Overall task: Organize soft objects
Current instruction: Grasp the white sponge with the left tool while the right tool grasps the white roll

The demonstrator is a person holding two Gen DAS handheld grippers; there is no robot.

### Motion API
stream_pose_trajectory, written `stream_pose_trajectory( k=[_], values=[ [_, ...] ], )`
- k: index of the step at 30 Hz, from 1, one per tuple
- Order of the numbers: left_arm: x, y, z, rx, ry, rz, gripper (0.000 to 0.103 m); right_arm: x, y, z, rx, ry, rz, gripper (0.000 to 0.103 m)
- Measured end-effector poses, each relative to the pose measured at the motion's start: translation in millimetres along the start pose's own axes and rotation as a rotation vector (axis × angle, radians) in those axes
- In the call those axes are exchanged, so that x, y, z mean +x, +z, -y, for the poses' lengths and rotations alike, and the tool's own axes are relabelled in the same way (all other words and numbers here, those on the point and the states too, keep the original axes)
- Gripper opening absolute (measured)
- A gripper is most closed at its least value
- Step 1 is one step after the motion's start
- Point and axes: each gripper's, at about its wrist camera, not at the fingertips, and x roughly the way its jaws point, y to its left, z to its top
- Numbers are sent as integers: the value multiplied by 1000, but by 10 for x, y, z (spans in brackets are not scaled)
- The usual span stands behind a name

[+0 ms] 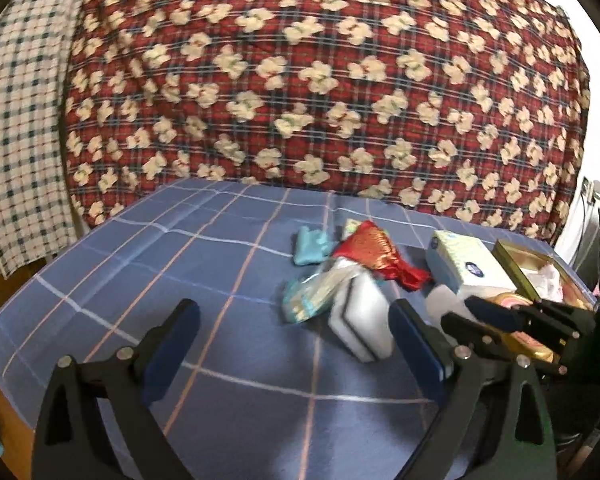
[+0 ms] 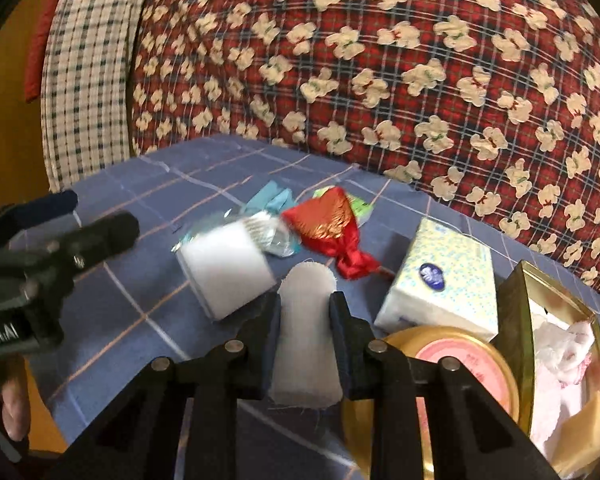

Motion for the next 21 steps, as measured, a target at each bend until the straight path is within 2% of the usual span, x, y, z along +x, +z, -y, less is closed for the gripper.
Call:
stream_pose_trajectory(
  k=[4, 13, 14, 16, 19, 21],
  values=[
    [75, 72, 139, 26, -22, -16, 97, 4, 14, 109, 40, 15, 33, 27],
    [342, 140, 384, 90, -23, -78, 95, -66, 42, 320, 103, -28, 135, 27],
    [373, 150, 406, 101, -20, -85, 90, -73, 42, 337, 109, -29, 142, 27],
    [458, 169, 462, 128, -27, -111, 70, -70, 49, 360, 117, -24, 144, 27],
    [617, 159, 542, 150, -44, -181, 67, -68, 63, 364, 111, -23, 154, 27],
    [680, 132, 575, 155, -26, -196, 65, -75, 60, 385, 118, -15, 158, 27]
  ],
)
